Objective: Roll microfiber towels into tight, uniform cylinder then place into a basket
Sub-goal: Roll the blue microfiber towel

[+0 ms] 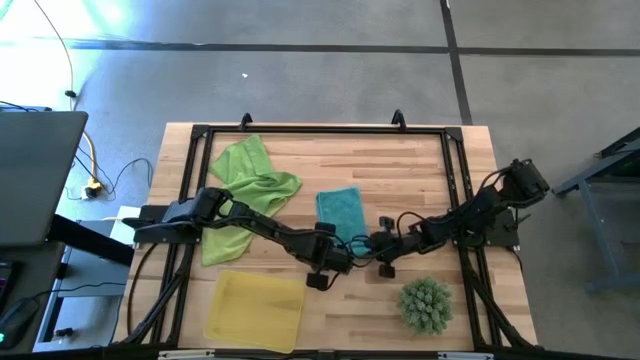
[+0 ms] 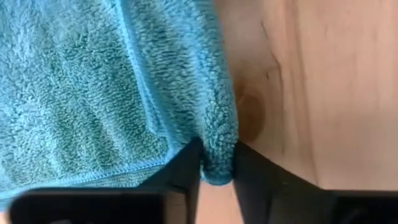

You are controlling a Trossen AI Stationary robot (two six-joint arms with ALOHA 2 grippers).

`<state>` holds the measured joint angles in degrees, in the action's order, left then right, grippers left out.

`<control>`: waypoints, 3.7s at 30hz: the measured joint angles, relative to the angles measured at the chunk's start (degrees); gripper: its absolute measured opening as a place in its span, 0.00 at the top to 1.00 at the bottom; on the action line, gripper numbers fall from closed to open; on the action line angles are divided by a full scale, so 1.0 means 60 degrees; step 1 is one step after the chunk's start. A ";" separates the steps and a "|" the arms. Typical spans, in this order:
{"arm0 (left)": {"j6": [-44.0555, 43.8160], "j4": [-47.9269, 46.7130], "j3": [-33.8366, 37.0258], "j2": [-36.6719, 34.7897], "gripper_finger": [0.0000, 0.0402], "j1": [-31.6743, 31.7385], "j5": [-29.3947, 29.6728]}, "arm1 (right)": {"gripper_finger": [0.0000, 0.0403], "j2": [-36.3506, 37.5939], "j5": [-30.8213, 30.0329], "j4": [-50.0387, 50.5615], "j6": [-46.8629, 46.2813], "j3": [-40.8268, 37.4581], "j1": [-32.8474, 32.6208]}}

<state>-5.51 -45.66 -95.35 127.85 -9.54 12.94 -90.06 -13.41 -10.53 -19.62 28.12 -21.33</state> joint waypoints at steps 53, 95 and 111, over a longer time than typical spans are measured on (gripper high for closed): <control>-0.2877 0.3208 0.3711 -0.2142 1.00 0.2230 -0.4530 | 0.77 0.0352 0.4577 -0.0709 -0.2277 -0.0004 0.2810; -0.4587 0.3842 0.4062 -0.2124 1.00 0.2233 -0.4472 | 0.61 0.0313 0.0723 -0.0579 0.5356 0.0000 0.1356; -0.4891 0.3838 0.4062 -0.2124 1.00 0.2244 -0.4446 | 0.61 0.2199 0.0417 0.0142 0.4311 0.0000 0.0476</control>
<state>-34.86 -22.63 -70.98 115.11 3.92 -13.74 -76.86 -10.91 -9.68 6.24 28.12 -18.48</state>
